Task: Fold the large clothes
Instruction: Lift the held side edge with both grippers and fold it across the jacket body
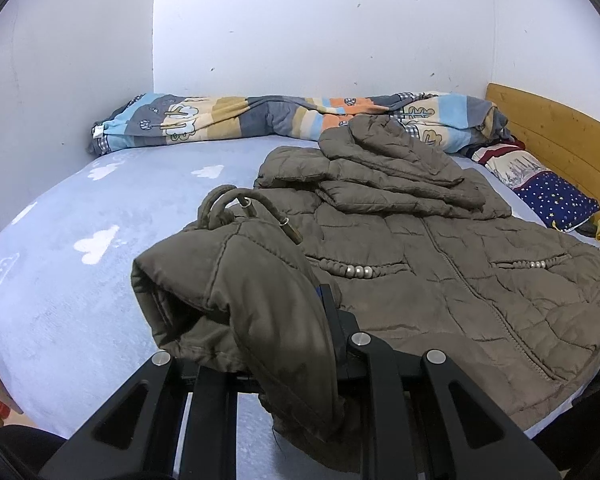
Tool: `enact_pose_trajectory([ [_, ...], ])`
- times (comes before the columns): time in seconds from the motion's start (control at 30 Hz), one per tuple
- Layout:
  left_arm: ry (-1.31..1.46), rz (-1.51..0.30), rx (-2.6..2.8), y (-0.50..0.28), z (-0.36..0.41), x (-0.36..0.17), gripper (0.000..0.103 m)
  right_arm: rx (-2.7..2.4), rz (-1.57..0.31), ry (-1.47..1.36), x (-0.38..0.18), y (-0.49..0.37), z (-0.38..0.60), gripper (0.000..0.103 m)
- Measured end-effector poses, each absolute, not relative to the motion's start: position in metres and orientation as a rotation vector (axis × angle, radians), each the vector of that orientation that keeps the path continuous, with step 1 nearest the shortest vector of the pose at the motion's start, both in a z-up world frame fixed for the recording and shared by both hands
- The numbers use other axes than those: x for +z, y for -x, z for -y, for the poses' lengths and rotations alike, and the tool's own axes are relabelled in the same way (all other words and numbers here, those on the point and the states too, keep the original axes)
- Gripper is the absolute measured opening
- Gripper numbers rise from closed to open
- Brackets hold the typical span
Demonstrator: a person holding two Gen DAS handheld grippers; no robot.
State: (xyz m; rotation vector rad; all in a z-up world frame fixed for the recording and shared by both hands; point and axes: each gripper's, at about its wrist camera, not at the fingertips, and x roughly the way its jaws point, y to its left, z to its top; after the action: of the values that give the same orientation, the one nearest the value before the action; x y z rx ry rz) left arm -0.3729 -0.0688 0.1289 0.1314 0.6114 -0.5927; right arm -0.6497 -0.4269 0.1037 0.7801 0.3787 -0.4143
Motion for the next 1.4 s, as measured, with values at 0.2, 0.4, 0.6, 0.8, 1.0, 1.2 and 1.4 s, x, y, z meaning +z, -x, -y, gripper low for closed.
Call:
enact_pose_trajectory([
  [0.2, -0.118, -0.603, -0.597, 0.374, 0.068, 0.131, 0.018, -0.411, -0.378, -0.777, 0.103, 0.652, 0.426, 0.013],
  [0.4, -0.093, -0.581, -0.607, 0.368, 0.07, 0.148, 0.018, -0.387, -0.355, -0.785, 0.111, 0.651, 0.43, 0.013],
  [0.6, -0.098, -0.523, -0.625, 0.356, 0.081, 0.177, 0.018, -0.362, -0.322, -0.766, 0.134, 0.645, 0.438, 0.013],
  [0.8, -0.062, -0.518, -0.629, 0.334, 0.095, 0.201, 0.019, -0.34, -0.272, -0.723, 0.17, 0.627, 0.451, 0.013],
  [1.0, -0.026, -0.515, -0.637, 0.297, 0.118, 0.228, 0.022, -0.325, -0.243, -0.688, 0.207, 0.592, 0.472, 0.013],
  [1.2, -0.013, -0.534, -0.676, 0.235, 0.167, 0.256, 0.026, -0.324, -0.235, -0.662, 0.241, 0.531, 0.513, 0.013],
  [1.4, 0.03, -0.649, -0.692, 0.148, 0.219, 0.273, 0.041, -0.37, -0.269, -0.645, 0.263, 0.446, 0.561, 0.012],
])
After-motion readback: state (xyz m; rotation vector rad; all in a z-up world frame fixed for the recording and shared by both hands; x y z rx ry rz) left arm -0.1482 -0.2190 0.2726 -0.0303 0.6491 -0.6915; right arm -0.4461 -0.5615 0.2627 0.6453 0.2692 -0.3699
